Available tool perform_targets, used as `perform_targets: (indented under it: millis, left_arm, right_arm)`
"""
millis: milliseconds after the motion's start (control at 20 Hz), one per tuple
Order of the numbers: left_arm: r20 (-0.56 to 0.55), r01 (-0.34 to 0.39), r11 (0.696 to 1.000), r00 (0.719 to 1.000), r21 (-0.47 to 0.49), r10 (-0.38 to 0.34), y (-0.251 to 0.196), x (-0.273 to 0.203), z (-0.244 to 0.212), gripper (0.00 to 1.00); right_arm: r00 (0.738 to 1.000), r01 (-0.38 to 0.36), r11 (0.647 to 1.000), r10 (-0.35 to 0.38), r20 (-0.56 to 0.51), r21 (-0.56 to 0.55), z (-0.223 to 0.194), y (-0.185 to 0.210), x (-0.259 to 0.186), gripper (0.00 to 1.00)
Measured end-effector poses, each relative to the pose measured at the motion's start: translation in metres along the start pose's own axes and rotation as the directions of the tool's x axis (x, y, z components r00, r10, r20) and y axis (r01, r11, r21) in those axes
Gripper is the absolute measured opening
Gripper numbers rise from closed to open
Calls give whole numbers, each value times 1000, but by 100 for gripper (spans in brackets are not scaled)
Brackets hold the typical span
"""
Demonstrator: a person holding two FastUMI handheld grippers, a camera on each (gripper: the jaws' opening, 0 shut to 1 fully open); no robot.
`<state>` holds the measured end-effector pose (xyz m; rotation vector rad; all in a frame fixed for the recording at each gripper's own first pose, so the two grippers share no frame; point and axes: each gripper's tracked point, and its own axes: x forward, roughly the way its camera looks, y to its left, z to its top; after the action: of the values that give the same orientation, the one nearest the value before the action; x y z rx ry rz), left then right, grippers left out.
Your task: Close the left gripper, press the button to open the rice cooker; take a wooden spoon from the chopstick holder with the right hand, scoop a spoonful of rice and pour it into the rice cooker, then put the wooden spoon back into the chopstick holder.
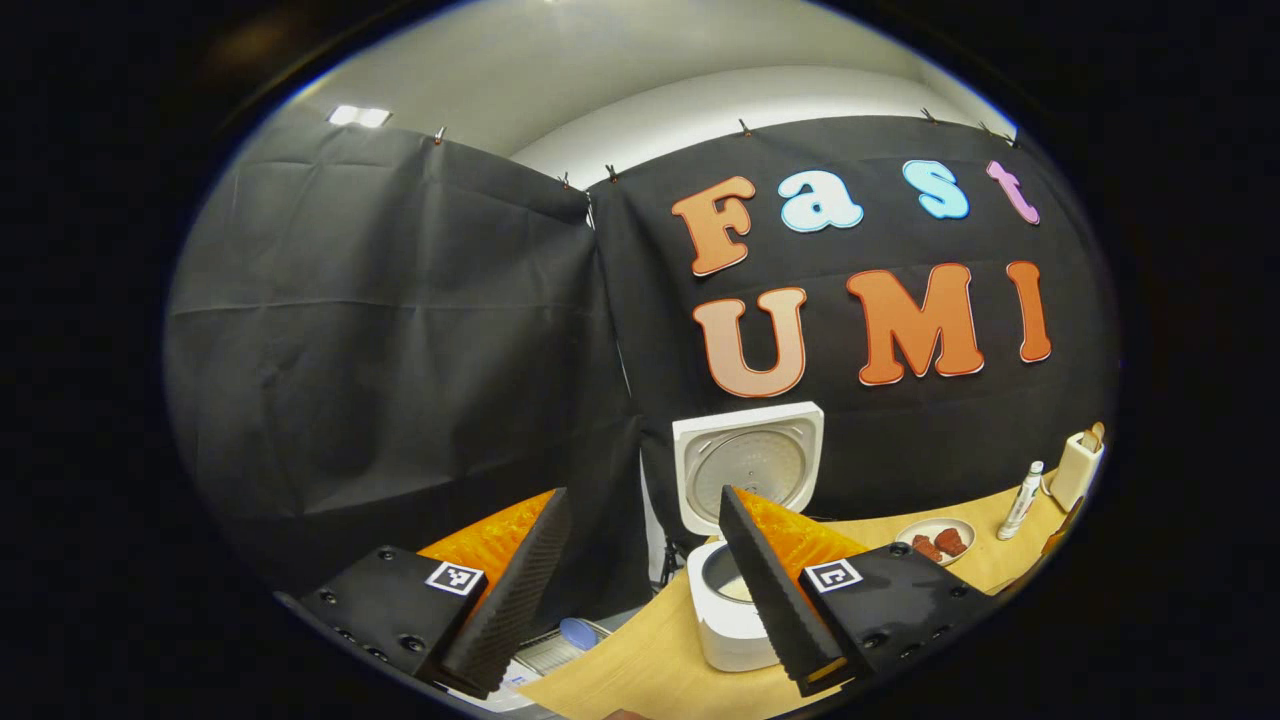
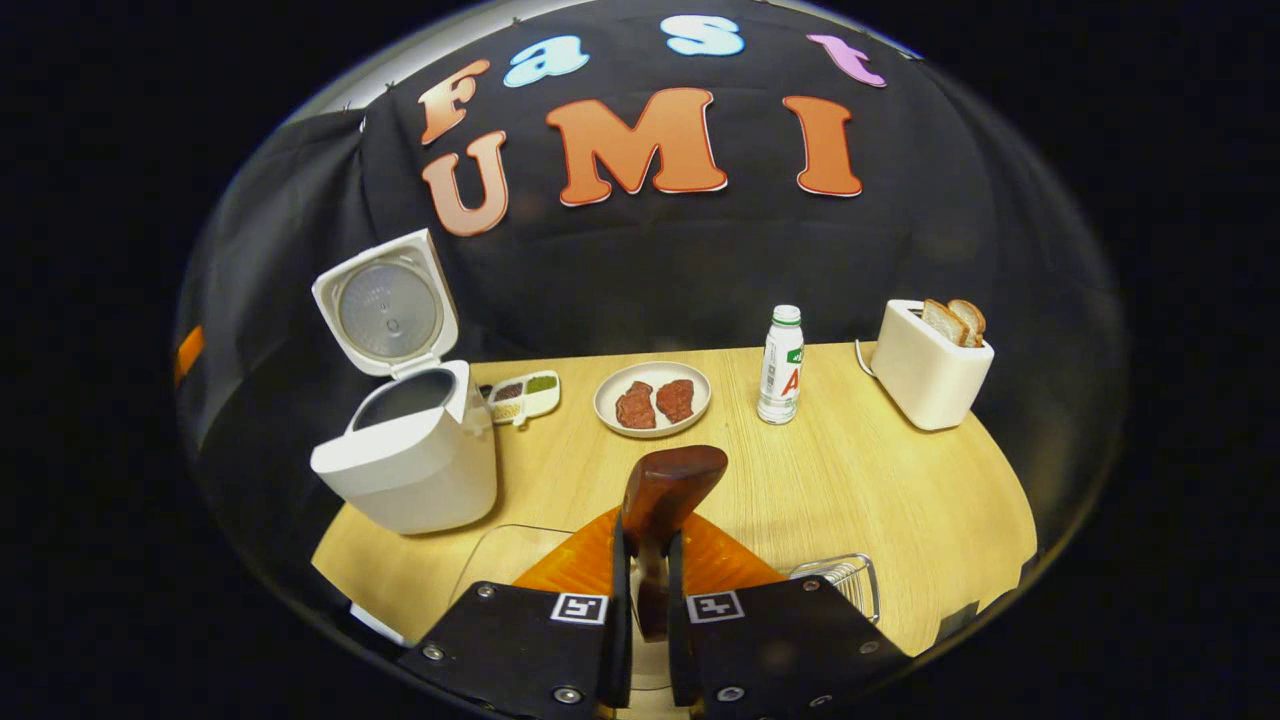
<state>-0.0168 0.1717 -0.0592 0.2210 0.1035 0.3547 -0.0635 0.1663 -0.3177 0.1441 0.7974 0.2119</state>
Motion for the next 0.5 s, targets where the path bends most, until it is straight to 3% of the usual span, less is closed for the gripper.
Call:
perform_targets:
  millis: [50,100,350,500]
  left_arm:
    - [-3,-3,1000,1000,6,3,5,1,-2,99]
    - [-5,-5,1000,1000,11,5,9,4,-3,99]
    - [-7,-2,1000,1000,26,2,17,14,-7,98]
    - [-8,20,999,1000,34,-19,10,18,-11,98]
  right_arm:
    - [1000,16,1000,-16,-6,-18,-5,1,4,10]
    - [999,31,999,-31,-10,-35,-9,2,7,14]
    - [994,111,983,-108,27,-147,-20,5,13,15]
    - [992,122,970,-117,36,-210,-32,11,9,15]
